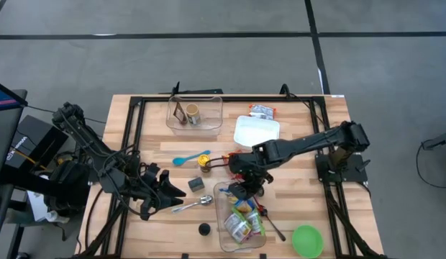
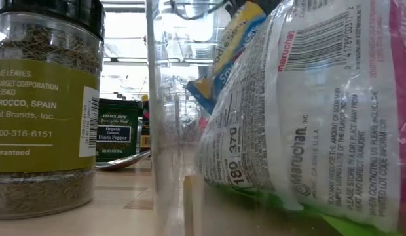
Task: Pick & Place Food Item
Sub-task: Put the blue noodle pack into the bottom transparent bin, then put the green seasoning bottle into the top transparent bin
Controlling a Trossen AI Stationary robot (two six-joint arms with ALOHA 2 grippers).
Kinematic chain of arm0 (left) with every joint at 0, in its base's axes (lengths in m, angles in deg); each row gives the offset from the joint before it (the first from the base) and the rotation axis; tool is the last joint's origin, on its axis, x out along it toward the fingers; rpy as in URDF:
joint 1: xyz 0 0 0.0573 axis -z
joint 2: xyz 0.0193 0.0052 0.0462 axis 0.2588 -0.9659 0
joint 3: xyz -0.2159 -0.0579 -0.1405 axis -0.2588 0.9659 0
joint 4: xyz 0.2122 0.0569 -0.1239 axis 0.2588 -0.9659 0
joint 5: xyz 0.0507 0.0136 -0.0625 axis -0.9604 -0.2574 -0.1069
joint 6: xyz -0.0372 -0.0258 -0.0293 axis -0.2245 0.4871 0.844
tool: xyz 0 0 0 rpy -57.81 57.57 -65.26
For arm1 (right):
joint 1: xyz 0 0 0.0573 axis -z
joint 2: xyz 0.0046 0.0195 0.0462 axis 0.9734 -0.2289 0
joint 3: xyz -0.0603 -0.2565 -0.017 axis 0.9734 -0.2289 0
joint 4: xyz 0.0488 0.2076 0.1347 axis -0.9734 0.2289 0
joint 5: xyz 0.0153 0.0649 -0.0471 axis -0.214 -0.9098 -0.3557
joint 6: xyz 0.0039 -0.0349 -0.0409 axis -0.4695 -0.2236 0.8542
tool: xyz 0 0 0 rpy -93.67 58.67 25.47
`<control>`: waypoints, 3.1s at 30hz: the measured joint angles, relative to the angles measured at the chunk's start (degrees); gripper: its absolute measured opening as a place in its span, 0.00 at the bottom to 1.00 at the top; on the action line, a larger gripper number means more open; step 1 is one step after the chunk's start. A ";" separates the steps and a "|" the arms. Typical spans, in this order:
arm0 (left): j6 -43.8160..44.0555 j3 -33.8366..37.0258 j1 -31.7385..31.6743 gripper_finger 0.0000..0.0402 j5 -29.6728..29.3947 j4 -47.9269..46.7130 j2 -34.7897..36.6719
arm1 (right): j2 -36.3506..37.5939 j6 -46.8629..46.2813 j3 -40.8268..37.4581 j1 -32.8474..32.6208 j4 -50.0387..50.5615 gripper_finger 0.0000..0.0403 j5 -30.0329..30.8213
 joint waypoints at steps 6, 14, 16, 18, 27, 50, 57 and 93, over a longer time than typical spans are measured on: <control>0.02 0.00 0.00 0.36 0.00 0.00 0.00 | 0.00 0.00 0.00 1.41 1.53 0.01 -0.26; 0.02 0.00 0.00 0.36 -1.03 0.00 0.00 | -0.73 0.03 0.00 1.92 1.21 0.04 -0.26; 0.02 0.00 0.00 0.36 -1.13 0.00 0.00 | -1.26 0.83 -0.02 1.95 1.31 0.04 -0.25; 0.02 0.00 0.00 0.36 -1.16 0.00 0.00 | -1.18 1.22 -0.02 1.99 1.30 0.04 -0.24; 0.02 0.00 0.00 0.36 -1.25 0.00 0.00 | -1.18 3.08 -0.02 2.17 1.35 0.04 0.04; 0.02 0.00 0.00 0.36 -1.27 0.00 -0.02 | 0.10 8.89 -0.08 3.93 1.28 0.16 1.33; 0.02 0.00 -0.04 0.36 -3.41 0.02 -0.04 | 4.49 10.04 0.02 1.61 -1.88 0.15 6.06; -5.09 0.02 -0.04 0.36 -9.35 -2.94 -0.04 | 17.40 29.47 -0.02 -17.13 -11.94 0.00 67.09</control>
